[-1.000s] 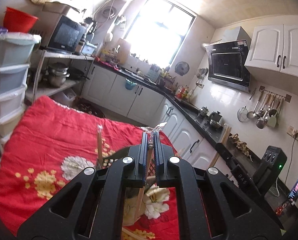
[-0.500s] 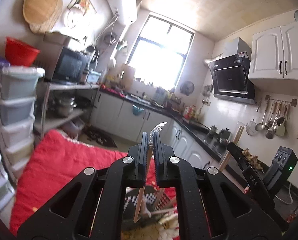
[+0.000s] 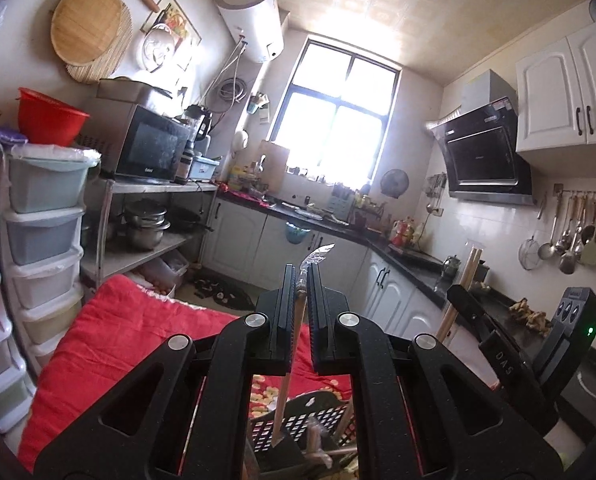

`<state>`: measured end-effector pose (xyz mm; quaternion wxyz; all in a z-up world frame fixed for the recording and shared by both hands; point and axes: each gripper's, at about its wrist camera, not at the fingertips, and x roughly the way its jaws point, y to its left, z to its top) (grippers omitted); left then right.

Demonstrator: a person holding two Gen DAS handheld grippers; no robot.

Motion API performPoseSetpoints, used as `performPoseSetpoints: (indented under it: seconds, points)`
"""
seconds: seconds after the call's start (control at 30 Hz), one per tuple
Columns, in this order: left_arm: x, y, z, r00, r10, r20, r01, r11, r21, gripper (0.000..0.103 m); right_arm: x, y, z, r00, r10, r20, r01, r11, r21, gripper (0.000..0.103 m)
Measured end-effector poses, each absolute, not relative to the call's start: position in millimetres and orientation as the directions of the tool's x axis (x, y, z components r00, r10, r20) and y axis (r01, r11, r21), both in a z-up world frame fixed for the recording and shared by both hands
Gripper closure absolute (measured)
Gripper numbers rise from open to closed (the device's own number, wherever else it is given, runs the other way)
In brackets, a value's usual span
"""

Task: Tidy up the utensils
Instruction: 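Lower both held chopsticks into the green basket, then open both grippers to release the chopsticks into the basket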

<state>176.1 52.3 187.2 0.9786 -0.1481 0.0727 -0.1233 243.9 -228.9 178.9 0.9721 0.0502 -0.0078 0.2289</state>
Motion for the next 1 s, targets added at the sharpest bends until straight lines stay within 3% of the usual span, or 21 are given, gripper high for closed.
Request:
performPoseSetpoints:
  seconds: [0.7,0.73,0.83,0.93,1.0]
  points:
    - [197.9,37.6,129.3,0.934,-0.288,-0.212,0.212,0.923,-0.321,0.1,274.7,-211.6,124.6,0.913,0.402,-0.073,-0.395,0.914,0.093,0.097]
    - [198.1,38.3,128.1,0.932,-0.29,-0.215,0.213,0.922,-0.322,0.1,274.9,-210.9,122.9,0.913,0.399,-0.084,-0.392,0.915,0.091,0.095]
    - [198.4,39.4,124.9,0.928,-0.295,-0.227,0.213,0.922,-0.324,0.099,272.7,-212.3,119.7,0.912,0.397,-0.101,-0.388,0.916,0.099,0.065]
    - [198.1,40.2,122.5,0.924,-0.297,-0.242,0.208,0.92,-0.332,0.094,268.0,-216.1,118.9,0.91,0.403,-0.099,-0.393,0.913,0.108,0.063]
    - [196.6,42.0,121.3,0.924,-0.294,-0.244,0.203,0.919,-0.338,0.08,264.1,-217.8,119.2,0.909,0.403,-0.102,-0.393,0.913,0.108,0.06]
